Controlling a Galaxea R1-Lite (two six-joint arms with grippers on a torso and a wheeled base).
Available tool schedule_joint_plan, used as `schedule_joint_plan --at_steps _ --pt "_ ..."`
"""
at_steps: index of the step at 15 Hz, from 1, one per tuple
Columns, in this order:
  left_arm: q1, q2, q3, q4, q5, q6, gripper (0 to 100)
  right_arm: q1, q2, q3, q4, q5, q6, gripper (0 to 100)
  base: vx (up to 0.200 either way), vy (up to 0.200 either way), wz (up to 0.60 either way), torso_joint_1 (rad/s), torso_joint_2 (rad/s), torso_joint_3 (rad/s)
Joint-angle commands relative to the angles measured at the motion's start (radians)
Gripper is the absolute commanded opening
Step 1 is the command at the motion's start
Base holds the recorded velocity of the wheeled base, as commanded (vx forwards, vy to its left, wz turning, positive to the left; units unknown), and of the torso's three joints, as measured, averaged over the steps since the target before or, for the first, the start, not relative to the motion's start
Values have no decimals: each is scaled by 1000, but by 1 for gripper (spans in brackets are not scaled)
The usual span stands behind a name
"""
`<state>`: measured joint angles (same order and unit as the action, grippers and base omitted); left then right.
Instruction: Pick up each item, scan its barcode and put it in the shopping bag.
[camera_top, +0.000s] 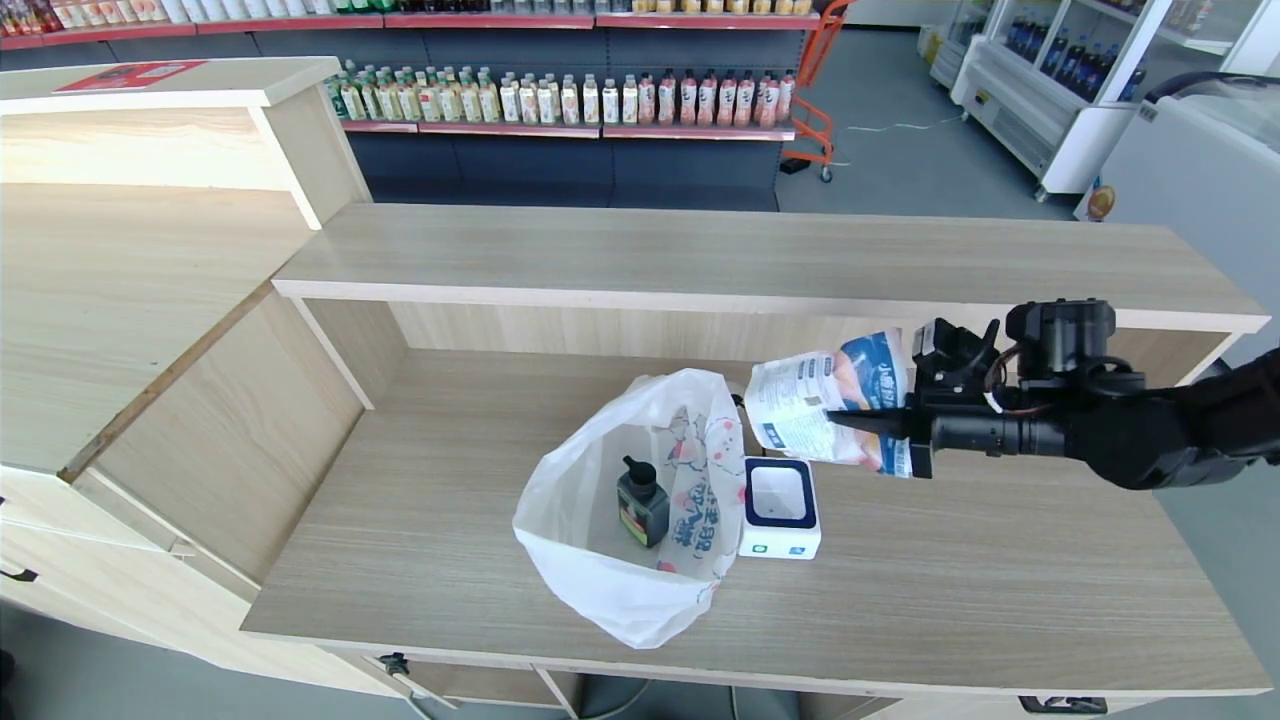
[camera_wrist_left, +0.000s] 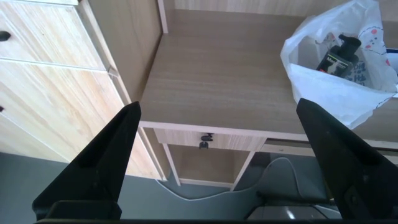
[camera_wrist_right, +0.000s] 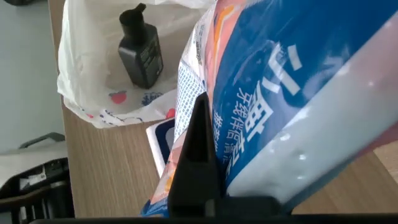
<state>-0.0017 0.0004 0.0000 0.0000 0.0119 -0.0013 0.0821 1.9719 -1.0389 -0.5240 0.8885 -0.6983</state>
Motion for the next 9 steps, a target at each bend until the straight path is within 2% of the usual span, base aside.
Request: schedule_joint_plan --at_steps 1,2,3,4,5,9 --pt "0 0 0 0 0 0 100 11 -205 69 4 -99 263 0 0 0 0 0 0 0" --pt "0 0 0 0 0 0 100 24 -237 91 4 -137 353 0 0 0 0 0 0 0" --pt "0 0 0 0 0 0 100 48 -295 142 4 -215 517 0 0 0 0 0 0 0" --pt "0 0 0 0 0 3 100 51 -320 172 4 -247 583 0 0 0 0 0 0 0" --pt "0 0 0 0 0 3 100 50 -338 201 4 -255 615 0 0 0 0 0 0 0" --pt "0 0 0 0 0 3 100 44 -383 267 7 -260 717 0 0 200 0 -4 -1 5"
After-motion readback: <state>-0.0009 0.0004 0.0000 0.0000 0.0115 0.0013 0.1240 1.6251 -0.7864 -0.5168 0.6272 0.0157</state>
